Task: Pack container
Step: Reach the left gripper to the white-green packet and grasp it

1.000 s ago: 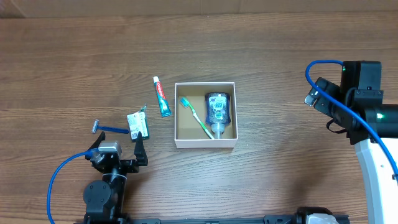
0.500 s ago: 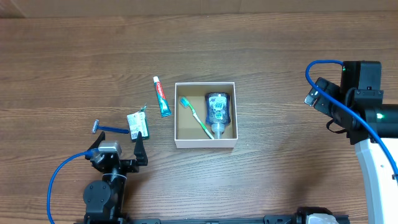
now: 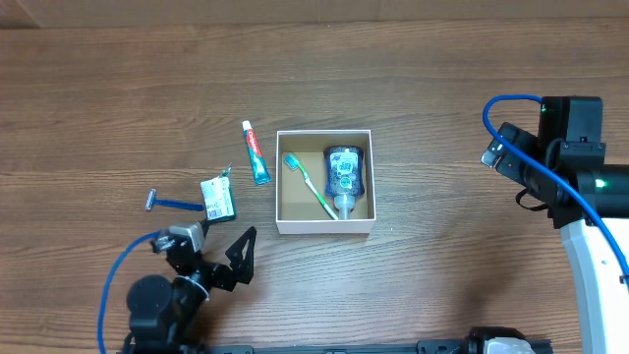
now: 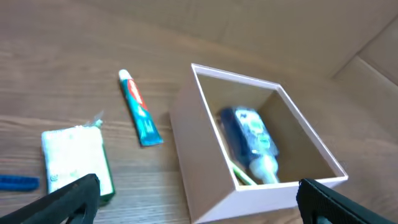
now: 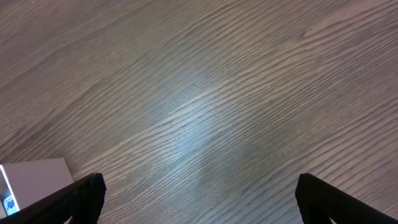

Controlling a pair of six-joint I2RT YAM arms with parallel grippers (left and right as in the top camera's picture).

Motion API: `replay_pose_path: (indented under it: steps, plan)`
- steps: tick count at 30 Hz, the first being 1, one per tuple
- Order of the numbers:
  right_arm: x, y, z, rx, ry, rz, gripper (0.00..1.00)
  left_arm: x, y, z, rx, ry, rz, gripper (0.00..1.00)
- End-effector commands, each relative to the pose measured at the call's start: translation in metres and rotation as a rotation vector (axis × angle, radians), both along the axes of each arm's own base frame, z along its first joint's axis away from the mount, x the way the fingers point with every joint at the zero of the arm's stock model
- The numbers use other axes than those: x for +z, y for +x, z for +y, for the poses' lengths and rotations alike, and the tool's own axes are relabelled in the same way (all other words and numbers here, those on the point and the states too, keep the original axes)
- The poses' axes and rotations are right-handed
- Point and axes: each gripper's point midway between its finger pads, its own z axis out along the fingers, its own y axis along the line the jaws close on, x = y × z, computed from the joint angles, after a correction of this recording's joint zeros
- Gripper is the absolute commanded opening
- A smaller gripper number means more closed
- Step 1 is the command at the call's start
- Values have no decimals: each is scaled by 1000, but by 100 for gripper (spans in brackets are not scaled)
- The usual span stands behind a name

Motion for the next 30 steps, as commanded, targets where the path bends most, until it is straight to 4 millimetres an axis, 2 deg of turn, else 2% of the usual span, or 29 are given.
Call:
replay_pose_path:
  steps: [1, 5, 9, 13, 17, 21, 24, 26, 30]
  plan:
    - [8, 2, -2, -11, -5, -24, 100, 58, 6, 18, 82, 95, -29, 100]
    - [8, 2, -2, -11, -5, -24, 100, 71, 15, 40, 161, 232, 167, 100]
    - [8, 2, -2, -11, -5, -24, 100, 73, 24, 40, 128, 265, 410, 100]
    - [8, 2, -2, -11, -5, -24, 100, 63, 38, 41, 111, 287, 575, 100]
    - [8, 2, -2, -11, -5, -24, 100, 34, 52, 36, 81, 271, 693, 100]
    - [8, 2, -2, -11, -5, -24, 100, -3, 61, 36, 62, 283, 835, 100]
    - [8, 2, -2, -11, -5, -24, 100, -25, 68, 37, 84, 268, 915, 100]
    - [8, 2, -2, -11, -5, -24, 100, -46, 75, 40, 109, 273, 974, 100]
    - [8, 2, -2, -11, -5, -24, 100, -72, 93, 41, 112, 277, 1002, 100]
